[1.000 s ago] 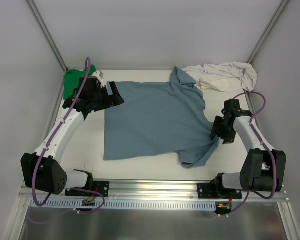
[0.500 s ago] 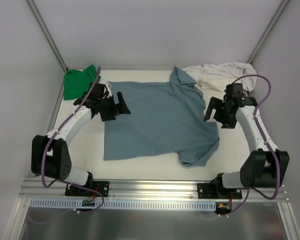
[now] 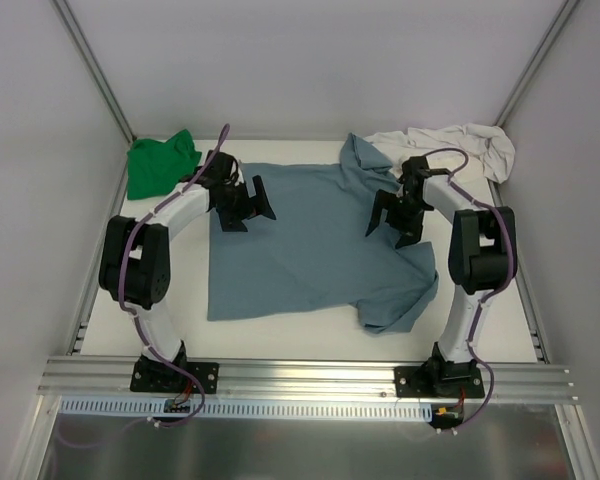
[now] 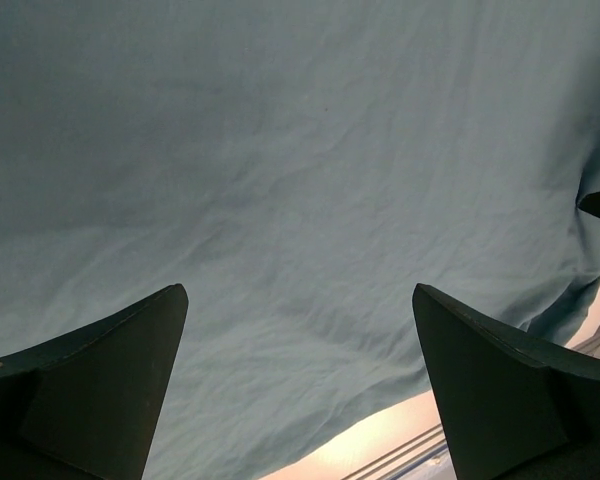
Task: Fold and stack the t-shirts
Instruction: Flatten out the tshirt
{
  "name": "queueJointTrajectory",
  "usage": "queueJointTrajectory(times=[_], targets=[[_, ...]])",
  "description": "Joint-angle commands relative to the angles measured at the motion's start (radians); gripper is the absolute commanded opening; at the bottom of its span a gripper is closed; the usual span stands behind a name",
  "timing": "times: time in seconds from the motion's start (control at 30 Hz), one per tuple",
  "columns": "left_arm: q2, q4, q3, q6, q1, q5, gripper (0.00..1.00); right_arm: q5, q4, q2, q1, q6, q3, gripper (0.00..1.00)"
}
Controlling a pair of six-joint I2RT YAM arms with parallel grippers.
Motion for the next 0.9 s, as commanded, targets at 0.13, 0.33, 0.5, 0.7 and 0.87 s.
queueJointTrajectory(times=[0.13, 0.33, 0.5, 0.7, 0.87], targets=[[0.052, -0.014, 0.017, -0.024, -0.036, -0.036, 0.98, -0.055, -0.004, 0.023, 0.007, 0.000, 0.036, 1.00], [0.078, -0.083, -0.010, -0.027, -0.056, -0.055, 0.99, -0.073, 0.007, -0.010, 0.006, -0.001, -0.038, 1.00], [0.067, -0.167, -0.048, -0.016, -0.059, -0.108, 0.99, -0.087, 0.021, -0.056, 0.006, 0.003, -0.113, 0.99], [0.062, -0.250, -0.070, -0.014, -0.069, -0.219, 0.99, -0.101, 0.030, -0.096, 0.004, 0.000, -0.180, 1.00], [0.058, -0.299, -0.098, -0.014, -0.085, -0.294, 0.99, -0.105, 0.029, -0.134, 0.001, -0.010, -0.234, 0.99]])
